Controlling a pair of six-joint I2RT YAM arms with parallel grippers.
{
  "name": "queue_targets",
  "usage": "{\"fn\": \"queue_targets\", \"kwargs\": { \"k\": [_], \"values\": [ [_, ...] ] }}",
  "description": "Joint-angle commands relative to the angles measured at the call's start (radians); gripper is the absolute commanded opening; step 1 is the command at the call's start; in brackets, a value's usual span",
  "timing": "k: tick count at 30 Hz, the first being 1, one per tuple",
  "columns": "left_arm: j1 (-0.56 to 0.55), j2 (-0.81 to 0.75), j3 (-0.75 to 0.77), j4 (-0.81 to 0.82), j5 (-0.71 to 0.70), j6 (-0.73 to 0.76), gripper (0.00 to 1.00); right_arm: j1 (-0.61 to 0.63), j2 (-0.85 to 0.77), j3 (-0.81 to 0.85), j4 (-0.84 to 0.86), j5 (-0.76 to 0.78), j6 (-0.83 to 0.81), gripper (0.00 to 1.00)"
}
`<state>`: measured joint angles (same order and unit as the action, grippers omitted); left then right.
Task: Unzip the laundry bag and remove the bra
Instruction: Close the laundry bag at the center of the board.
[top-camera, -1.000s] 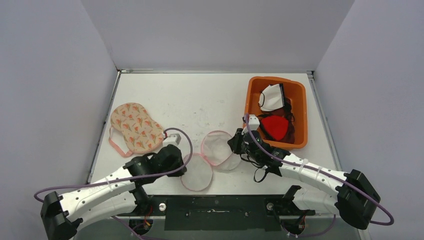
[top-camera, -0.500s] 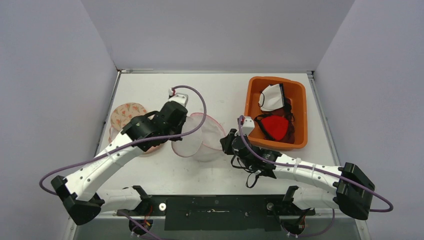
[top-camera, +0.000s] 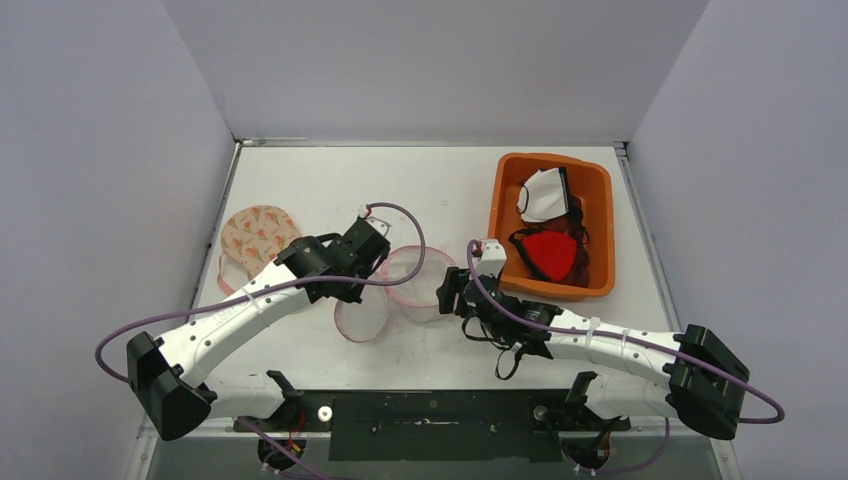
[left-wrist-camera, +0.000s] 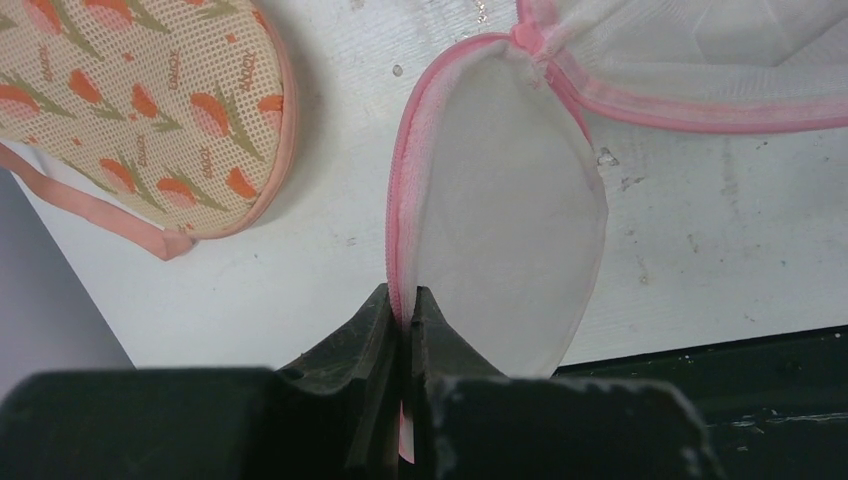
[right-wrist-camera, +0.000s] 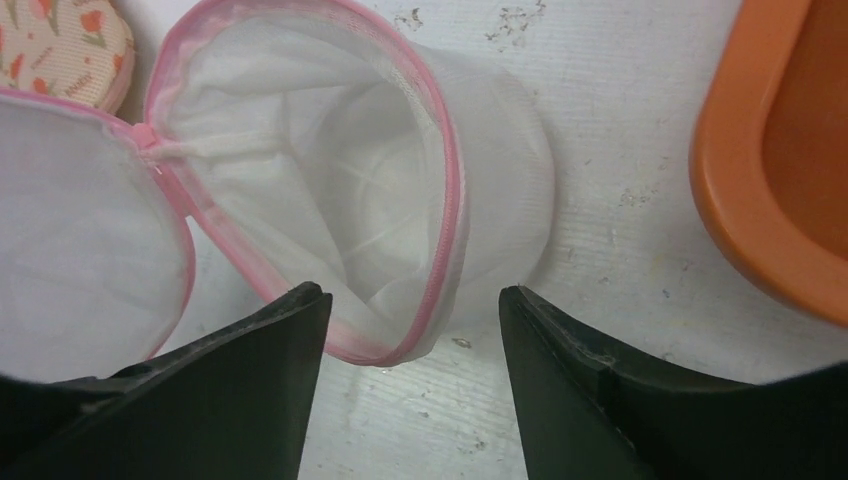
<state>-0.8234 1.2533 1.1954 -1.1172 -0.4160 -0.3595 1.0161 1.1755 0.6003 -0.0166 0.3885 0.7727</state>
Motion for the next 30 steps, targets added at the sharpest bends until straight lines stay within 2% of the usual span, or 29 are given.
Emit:
{"fn": "queue_targets", "kwargs": {
  "k": [1, 4, 9, 13, 15, 18, 24, 27, 30],
  "values": [
    [0.003, -0.022, 0.032, 0.034, 0.042, 0.040, 0.00, -0.007, -0.013, 0.072, -0.044, 0.004, -0.102, 0.69],
    [0.003, -0.029, 0.041, 0.042, 0.079, 0.059, 0.00, -0.053, -0.017, 0.113, -0.071, -0.024, -0.171, 0.75],
    [0.003, -0.039, 0.039, 0.060, 0.125, 0.074, 0.00, -0.165, -0.006, 0.151, -0.023, -0.182, -0.285, 0.76],
    [0.004, -0.047, 0.034, 0.068, 0.164, 0.078, 0.00, -0.200, 0.073, 0.205, -0.028, -0.249, -0.327, 0.72],
    [0.006, -0.050, 0.037, 0.072, 0.191, 0.079, 0.00, -0.192, 0.040, 0.177, 0.028, -0.283, -0.348, 0.70],
    [0.014, -0.053, 0.046, 0.087, 0.249, 0.068, 0.00, -0.143, -0.066, 0.105, 0.147, -0.317, -0.414, 0.70],
    [0.069, -0.018, 0.079, 0.101, 0.362, -0.009, 0.00, 0.036, -0.199, 0.014, 0.231, -0.289, -0.589, 0.71],
    [0.087, 0.028, 0.110, 0.071, 0.378, -0.036, 0.00, 0.144, -0.169, 0.018, 0.236, -0.181, -0.643, 0.73],
    [0.110, 0.058, 0.121, 0.055, 0.407, -0.045, 0.00, 0.297, -0.151, 0.013, 0.288, -0.002, -0.715, 0.77]
  ]
}}
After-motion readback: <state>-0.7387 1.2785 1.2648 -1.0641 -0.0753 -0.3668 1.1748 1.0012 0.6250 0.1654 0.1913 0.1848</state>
